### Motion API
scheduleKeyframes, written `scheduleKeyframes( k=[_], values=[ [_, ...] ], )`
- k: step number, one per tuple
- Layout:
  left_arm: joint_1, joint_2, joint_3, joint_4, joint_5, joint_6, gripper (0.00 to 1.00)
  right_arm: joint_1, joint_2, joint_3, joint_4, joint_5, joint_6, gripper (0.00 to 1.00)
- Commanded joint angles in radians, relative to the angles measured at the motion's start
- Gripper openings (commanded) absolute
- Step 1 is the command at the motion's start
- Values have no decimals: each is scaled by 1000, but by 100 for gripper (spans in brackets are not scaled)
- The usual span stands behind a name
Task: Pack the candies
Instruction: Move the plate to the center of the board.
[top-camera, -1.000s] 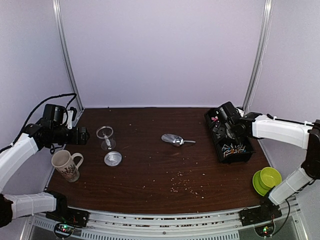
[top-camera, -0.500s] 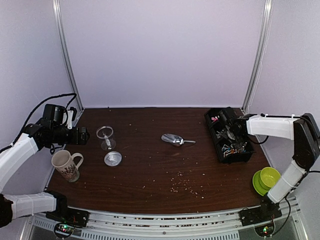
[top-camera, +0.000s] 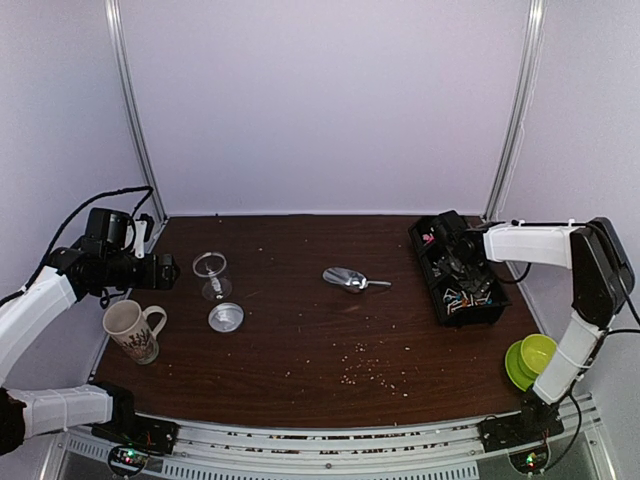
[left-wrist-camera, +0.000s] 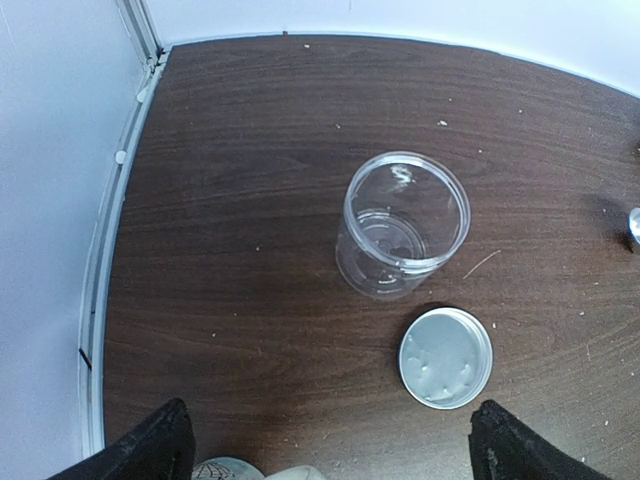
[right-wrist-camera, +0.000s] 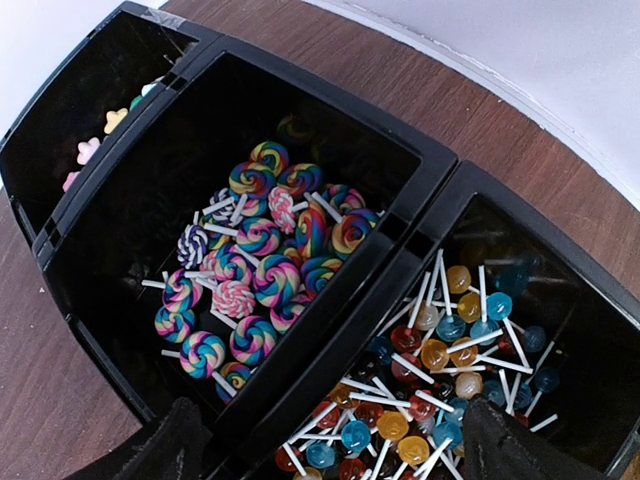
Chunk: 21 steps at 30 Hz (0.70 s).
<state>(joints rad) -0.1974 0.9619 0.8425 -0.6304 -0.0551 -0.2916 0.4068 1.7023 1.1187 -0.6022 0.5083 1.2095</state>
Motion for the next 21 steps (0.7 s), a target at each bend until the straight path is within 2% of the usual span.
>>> scheduleKeyframes(
  k=[1,13,16,21],
  values=[
    [0,-12,7,31,11,-9,98,-19,37,38,-25,2,14,90],
    [0,-7,9,31,13,-9,98,-24,120,120,-68,-18,1,86],
    [0,-9,9,31,14,-9,98,-23,126,138,-78,-20,-8,77],
    [0,-12,10,31,15,-9,98,-24,128,168,-96,-1,-33,73]
  ],
)
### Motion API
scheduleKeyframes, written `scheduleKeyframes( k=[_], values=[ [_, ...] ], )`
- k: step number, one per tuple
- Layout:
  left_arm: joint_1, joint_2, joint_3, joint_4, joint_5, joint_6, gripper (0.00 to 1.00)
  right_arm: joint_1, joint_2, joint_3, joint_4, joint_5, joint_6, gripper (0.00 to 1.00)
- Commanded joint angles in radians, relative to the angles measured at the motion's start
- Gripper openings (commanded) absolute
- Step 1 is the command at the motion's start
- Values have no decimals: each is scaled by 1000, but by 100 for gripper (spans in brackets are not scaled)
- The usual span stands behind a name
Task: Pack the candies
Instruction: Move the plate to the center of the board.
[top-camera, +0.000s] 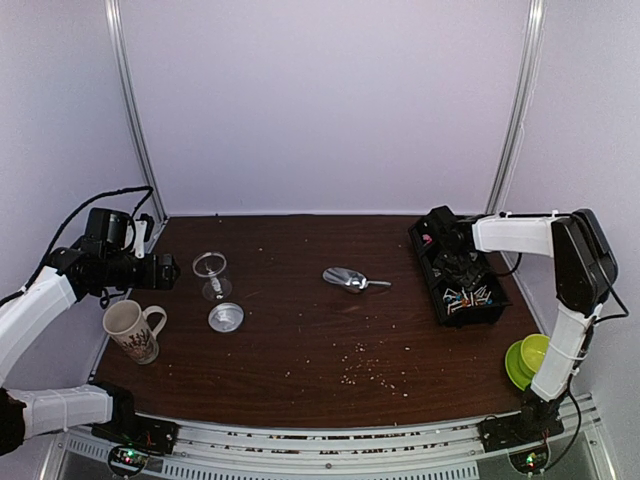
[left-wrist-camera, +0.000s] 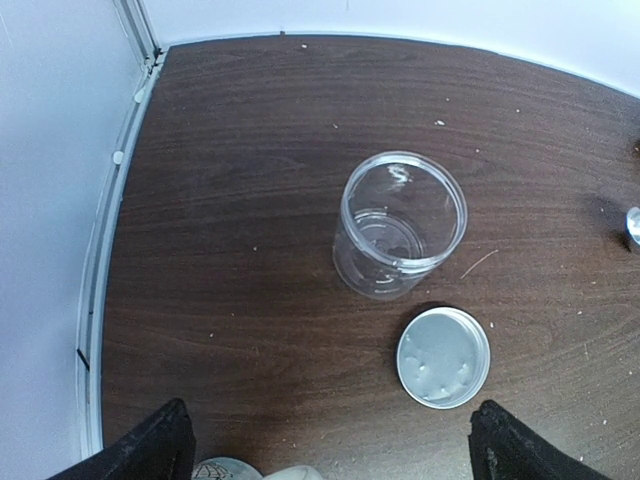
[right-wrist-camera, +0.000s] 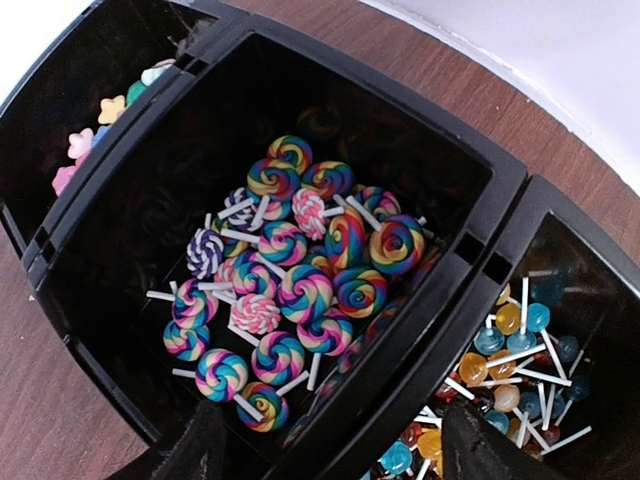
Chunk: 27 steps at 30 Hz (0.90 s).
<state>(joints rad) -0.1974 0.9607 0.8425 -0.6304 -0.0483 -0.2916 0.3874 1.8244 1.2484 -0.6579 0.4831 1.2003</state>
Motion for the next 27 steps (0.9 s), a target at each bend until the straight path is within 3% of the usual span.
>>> scheduleKeyframes(
  k=[1,7,19,27],
  values=[
    [0,-11,10,31,8,-10,98,-4,7,44,-43,27,-32,72],
    [1,-15,10,31,10,-9,98,-4,47,90,-37,3,-130,57],
    [0,-30,10,32,13,-9,98,-2,113,163,-67,-46,-203,59],
    [1,-36,10,32,13,-7,98,8,179,248,-46,-139,-335,59]
  ],
)
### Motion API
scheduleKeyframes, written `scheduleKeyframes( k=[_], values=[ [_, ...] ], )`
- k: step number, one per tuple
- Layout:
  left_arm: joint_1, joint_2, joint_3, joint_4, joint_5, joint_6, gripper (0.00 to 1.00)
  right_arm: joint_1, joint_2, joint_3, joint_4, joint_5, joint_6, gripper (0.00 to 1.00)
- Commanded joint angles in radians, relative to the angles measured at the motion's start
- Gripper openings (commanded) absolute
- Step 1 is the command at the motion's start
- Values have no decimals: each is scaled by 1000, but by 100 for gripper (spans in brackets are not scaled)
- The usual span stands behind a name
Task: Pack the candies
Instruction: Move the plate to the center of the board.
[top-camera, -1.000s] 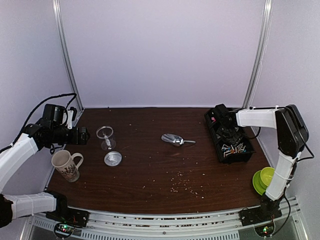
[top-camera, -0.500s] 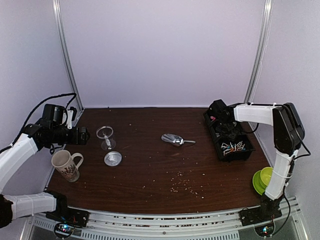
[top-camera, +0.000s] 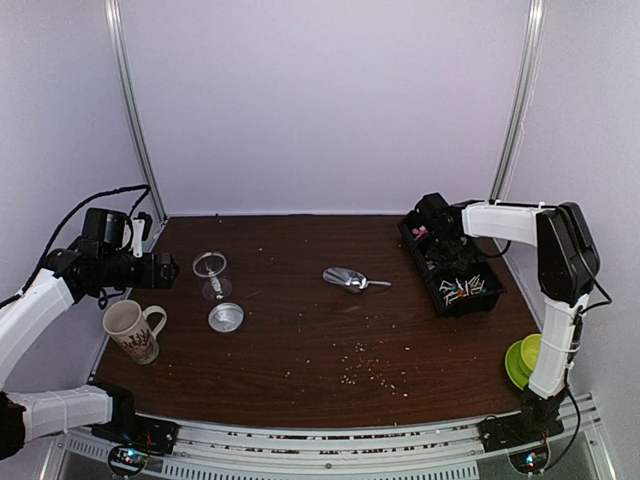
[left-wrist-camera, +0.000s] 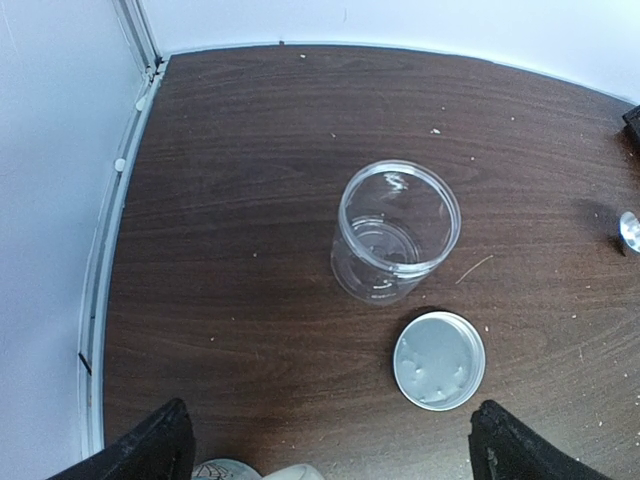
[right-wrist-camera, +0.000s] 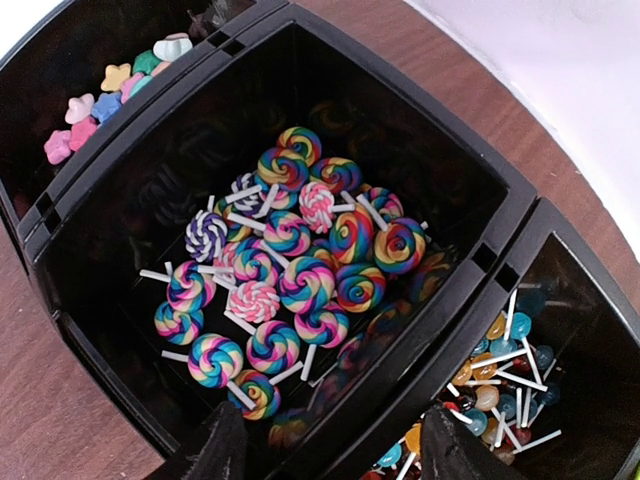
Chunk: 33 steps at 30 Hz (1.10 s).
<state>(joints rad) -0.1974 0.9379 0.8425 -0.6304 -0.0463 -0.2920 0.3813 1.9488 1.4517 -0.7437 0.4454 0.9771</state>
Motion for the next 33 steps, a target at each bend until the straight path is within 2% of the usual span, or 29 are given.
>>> scheduleKeyframes(
  k=[1,20,33],
  values=[
    [1,-13,10,31,12,-7,98,17,64,56,40,-109,-127,59],
    [2,-13,12,33,8,-7,98,77,250,332,-63,-159,-414,60],
    [2,-18,10,31,0,-6,98,116,268,373,-96,-144,-563,56]
  ],
)
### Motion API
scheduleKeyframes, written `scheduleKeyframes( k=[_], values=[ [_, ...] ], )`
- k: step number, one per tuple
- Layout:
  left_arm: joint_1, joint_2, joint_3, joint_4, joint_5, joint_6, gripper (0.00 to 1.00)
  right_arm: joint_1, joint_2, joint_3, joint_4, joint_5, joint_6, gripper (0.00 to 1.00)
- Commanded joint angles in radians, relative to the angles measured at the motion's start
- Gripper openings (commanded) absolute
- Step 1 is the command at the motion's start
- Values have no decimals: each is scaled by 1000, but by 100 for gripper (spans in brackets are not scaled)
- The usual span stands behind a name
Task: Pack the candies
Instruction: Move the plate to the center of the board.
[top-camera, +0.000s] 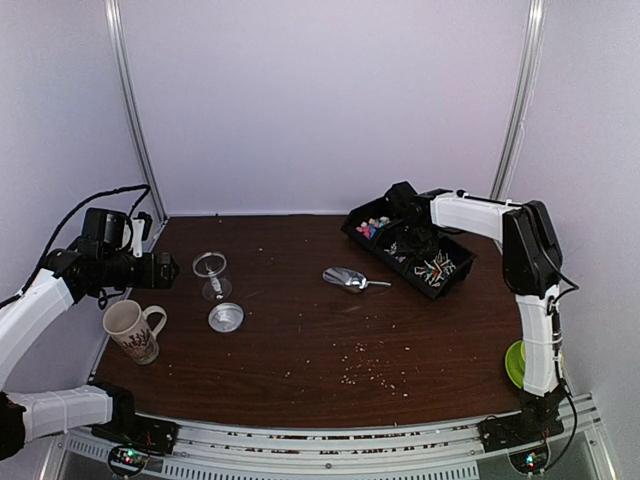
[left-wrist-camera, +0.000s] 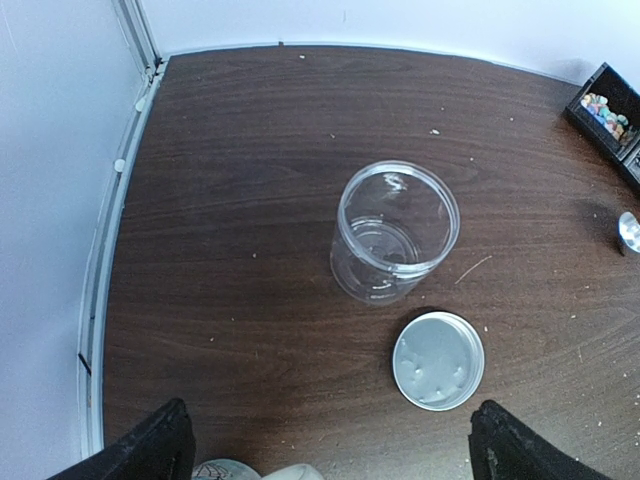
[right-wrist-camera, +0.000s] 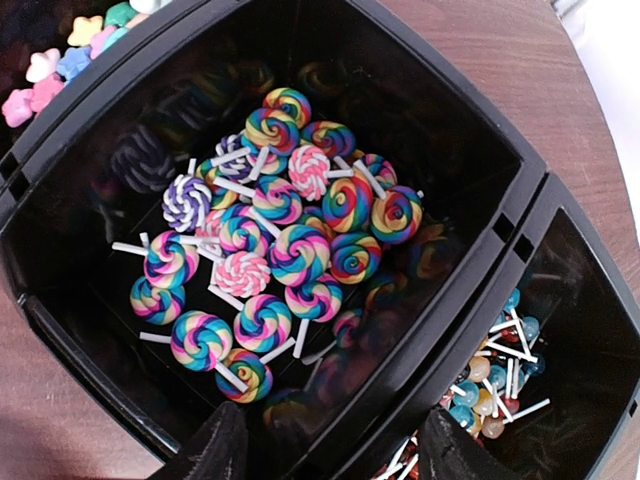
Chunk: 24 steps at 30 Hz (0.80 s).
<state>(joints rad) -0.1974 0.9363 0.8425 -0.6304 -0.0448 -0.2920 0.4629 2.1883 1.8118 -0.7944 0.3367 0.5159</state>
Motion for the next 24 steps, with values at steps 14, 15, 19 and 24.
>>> scheduleKeyframes(
  k=[14,15,19,24],
  values=[
    [3,-18,8,31,-17,-4,98,89,39,40,-40,-32,-289,57],
    [3,-16,7,31,-21,-4,98,90,44,48,-41,-44,-303,57],
    [3,-19,19,14,-31,1,98,93,78,121,-65,-106,-365,57],
    [3,-41,3,33,-34,-1,98,116,102,188,-79,-128,-460,58]
  ],
)
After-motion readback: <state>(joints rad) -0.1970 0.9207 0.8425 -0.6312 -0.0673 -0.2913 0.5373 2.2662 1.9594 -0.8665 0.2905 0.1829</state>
